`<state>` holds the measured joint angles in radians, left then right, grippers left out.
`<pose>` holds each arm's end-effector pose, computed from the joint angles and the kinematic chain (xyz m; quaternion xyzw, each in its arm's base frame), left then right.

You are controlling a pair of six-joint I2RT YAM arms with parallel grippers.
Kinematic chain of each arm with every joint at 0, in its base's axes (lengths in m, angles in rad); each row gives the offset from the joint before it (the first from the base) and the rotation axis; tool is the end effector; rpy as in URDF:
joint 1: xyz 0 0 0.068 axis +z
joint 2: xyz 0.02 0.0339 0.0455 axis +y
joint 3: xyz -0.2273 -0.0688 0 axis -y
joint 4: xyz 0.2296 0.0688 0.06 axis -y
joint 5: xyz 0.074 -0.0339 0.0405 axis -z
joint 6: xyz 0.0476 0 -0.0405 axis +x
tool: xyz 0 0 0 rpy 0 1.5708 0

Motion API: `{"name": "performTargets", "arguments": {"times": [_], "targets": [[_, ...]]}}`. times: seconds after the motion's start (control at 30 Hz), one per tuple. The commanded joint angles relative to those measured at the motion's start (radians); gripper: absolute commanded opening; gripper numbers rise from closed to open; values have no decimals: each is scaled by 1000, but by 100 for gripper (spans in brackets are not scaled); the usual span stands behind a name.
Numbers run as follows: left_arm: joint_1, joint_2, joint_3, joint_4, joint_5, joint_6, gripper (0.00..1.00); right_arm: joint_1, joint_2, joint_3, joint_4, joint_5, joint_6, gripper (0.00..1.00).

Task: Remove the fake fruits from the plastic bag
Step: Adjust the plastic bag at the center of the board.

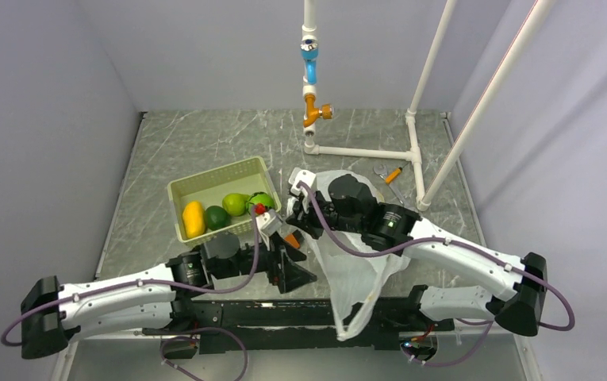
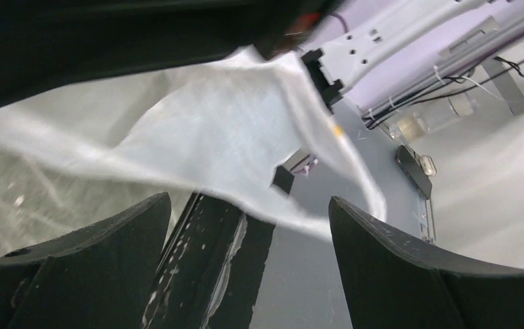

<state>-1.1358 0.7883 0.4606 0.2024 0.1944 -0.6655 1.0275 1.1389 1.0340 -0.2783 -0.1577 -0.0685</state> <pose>0.0828 -0.1999 0.2425 0.2363 0.7110 -0.5612 0.3518 0.1341 0.2364 0.3103 -0.4681 0.6823 0.3152 0.4648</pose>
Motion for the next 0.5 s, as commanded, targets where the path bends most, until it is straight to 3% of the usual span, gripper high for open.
{"name": "performTargets", "arguments": {"times": [0.0,0.07,0.17,0.3,0.4,0.47], "targets": [[-109,65,-8,333,-147,81,90,-27,21,79,-6,-20,91,0],[-142,113,-88,495,-258,79,89,-35,34,118,-25,-14,127,0],[-160,243,-121,696,-302,99,86,-45,39,155,-41,11,171,0],[-175,372,-42,654,-371,165,84,-58,17,172,-29,-35,206,0],[-169,432,-91,736,-505,178,71,-65,-1,205,-59,-45,204,0],[-135,487,-136,790,-530,129,68,-80,-10,249,-93,-63,198,0]]}}
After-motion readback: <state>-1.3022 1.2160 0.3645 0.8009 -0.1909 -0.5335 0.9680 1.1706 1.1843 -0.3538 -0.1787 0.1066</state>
